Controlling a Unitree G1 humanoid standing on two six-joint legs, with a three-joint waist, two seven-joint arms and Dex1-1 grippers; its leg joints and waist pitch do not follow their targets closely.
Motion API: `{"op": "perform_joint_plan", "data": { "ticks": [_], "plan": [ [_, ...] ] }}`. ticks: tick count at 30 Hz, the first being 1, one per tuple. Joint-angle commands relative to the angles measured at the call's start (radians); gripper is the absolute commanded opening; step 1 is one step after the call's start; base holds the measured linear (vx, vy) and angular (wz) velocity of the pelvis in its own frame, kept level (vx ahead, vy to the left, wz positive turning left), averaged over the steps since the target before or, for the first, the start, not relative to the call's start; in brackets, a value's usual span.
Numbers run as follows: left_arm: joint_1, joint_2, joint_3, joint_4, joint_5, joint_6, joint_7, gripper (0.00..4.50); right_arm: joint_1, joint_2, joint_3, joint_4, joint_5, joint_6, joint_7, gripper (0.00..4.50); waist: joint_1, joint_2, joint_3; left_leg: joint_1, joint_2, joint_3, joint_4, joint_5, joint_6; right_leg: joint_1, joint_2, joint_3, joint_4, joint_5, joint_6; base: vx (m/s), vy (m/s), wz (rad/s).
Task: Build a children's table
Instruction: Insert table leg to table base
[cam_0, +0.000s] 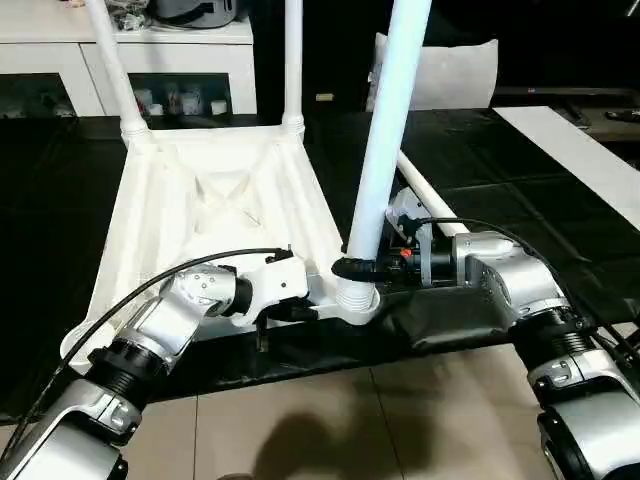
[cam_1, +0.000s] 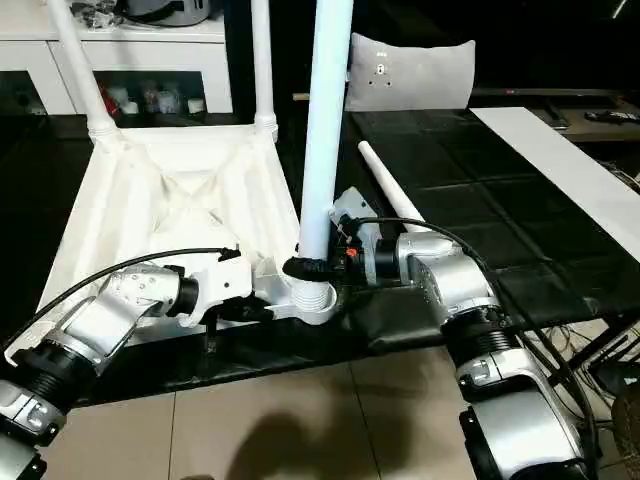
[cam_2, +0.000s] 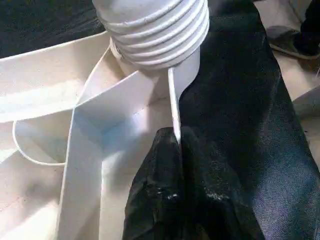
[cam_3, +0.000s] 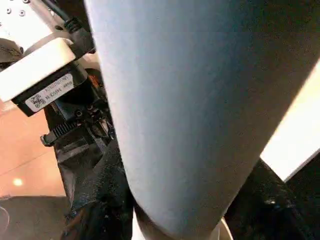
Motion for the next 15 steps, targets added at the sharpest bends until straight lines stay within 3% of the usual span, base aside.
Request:
{"op": "perform_joint_plan", "data": {
  "ticks": [1,9,15],
  "plan": [
    [-0.001,0.001,-0.042,0.018,0.043,-0.015,-0.029,0.00,-0.003,-0.012,0.022,0.035,-0.030,0.007,0.005,1.87,-0.009,0.002,-0.051,0.002,0.044,-0.006,-0.084,-0.246,-0.010,0.036,-0.068,0.061,-0.089,-0.292,-0.175,0.000,0.000,0.00],
    [-0.003,0.004,-0.039,0.030,0.041,-0.028,-0.039,0.00,-0.024,-0.017,0.006,0.061,-0.034,0.003,0.010,1.87,-0.009,0.003,-0.051,0.001,0.044,-0.004,-0.084,-0.234,-0.007,0.036,-0.067,0.061,-0.085,-0.249,-0.192,0.000,0.000,0.00],
    [-0.003,0.002,-0.035,0.033,0.043,-0.034,-0.043,0.00,-0.032,-0.012,0.007,0.073,-0.033,0.003,0.019,1.87,-0.009,0.004,-0.050,0.001,0.045,-0.005,-0.086,-0.246,-0.008,0.035,-0.067,0.061,-0.087,-0.268,-0.189,0.000,0.000,0.00]
  ]
}}
